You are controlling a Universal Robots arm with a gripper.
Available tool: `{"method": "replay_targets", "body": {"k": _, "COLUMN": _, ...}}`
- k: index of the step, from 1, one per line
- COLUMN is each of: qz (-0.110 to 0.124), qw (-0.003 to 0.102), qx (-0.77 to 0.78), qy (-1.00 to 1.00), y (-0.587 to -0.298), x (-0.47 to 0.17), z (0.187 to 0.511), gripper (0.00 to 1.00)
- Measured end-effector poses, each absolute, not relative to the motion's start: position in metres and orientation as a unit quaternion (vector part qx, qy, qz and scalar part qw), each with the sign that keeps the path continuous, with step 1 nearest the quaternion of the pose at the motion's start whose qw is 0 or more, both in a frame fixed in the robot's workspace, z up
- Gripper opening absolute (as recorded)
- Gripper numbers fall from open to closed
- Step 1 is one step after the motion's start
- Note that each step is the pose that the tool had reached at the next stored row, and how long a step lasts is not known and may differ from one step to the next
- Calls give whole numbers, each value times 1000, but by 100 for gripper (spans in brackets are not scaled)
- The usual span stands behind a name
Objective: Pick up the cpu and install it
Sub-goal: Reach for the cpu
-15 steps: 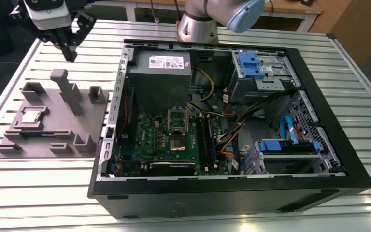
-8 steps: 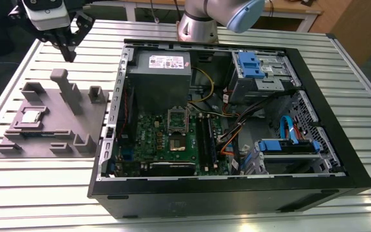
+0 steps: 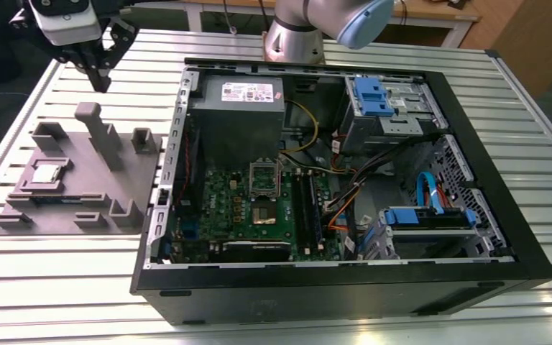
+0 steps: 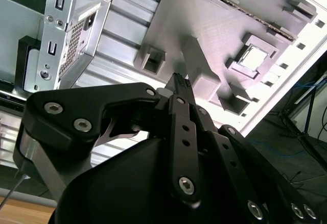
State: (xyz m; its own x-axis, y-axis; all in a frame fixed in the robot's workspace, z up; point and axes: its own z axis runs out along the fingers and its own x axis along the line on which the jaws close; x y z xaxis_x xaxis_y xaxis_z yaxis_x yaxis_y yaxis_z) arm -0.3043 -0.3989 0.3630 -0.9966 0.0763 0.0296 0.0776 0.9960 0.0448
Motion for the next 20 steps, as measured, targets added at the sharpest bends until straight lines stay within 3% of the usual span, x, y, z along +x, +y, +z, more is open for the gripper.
{"method": "replay_targets", "body": {"k": 20, "qz": -23, "qw": 14, "qx": -39, "qy": -999, "y": -399, "x": -312, "z": 362, "gripper": 10}}
